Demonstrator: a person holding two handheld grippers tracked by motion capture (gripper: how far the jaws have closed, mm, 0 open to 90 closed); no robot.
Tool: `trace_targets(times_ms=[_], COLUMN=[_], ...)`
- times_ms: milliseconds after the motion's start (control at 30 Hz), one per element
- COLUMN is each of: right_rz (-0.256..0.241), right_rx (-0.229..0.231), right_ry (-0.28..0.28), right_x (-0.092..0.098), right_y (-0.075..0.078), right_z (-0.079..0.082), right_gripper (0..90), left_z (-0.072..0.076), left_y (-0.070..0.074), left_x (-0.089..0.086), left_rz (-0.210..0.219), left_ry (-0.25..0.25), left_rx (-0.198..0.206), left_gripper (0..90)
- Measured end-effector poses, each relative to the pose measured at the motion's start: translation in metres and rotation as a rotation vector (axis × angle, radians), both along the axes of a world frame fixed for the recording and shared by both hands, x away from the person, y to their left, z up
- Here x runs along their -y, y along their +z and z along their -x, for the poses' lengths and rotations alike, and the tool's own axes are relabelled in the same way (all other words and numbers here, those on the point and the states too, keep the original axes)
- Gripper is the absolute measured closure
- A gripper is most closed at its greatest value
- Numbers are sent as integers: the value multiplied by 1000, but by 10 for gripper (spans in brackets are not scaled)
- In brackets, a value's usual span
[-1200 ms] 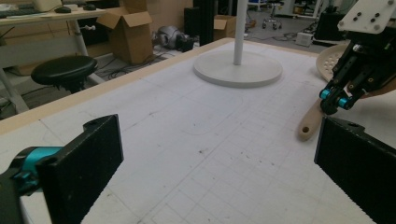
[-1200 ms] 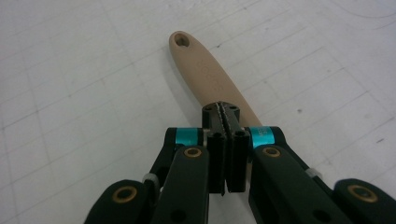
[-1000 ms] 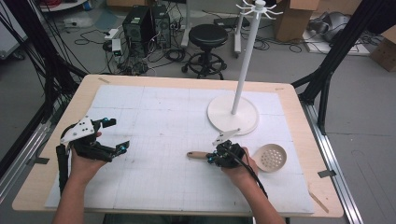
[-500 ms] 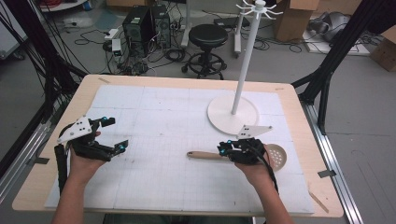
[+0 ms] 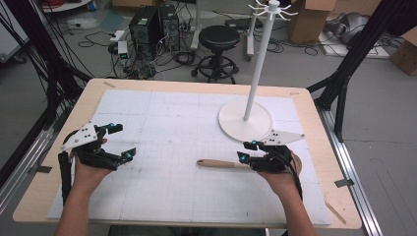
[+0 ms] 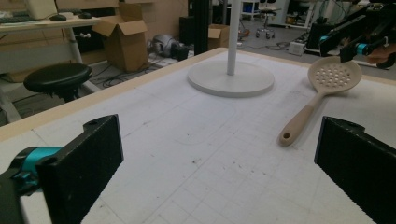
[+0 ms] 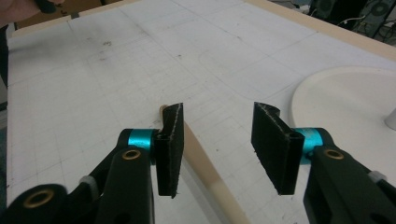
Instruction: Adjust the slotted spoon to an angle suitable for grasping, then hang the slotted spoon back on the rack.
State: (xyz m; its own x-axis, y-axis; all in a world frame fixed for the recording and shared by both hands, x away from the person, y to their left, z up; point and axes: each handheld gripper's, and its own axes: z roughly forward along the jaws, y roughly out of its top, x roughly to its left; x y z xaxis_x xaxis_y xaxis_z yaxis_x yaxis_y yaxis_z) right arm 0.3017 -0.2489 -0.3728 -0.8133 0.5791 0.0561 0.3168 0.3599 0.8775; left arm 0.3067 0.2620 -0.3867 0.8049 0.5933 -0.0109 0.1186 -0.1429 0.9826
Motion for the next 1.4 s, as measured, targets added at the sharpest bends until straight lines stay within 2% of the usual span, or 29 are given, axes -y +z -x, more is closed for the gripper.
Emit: trace_targets(times_ms=[33,233,333,400,800,1000,1267,1400], right_rz=[-10,-37,-31,-32,-39,-45,-16,0], right_rx=[26,41,59,65,44,38,31,44], right_ry=[-7,-45,-62,-68,-99,-97,-90,-91], right_x=[2,7,9,10,15,16,15,14], right_y=[1,4,3,3,0,-2,-2,1], right_z=[0,1,-1,-1,-3,-3,-4,-4], right_gripper=[488,408,336,320,214,184,158,158], left_z=[0,-1,-2,-2,-2,-2,0,-1], left_y=[-1,-3,-4,-4,-3,-3,-1,-3], left_x=[1,7,6,6,4,6,7,9], left_rz=[-2,-3,-3,0,7,10,22,8], left_ry=[-5,-24,-23,-24,-28,-30,-40,-43], left_rx=[-3,-11,-14,-15,-7,-8,-3,-9], left_gripper=[17,17,17,17,17,17,17,17])
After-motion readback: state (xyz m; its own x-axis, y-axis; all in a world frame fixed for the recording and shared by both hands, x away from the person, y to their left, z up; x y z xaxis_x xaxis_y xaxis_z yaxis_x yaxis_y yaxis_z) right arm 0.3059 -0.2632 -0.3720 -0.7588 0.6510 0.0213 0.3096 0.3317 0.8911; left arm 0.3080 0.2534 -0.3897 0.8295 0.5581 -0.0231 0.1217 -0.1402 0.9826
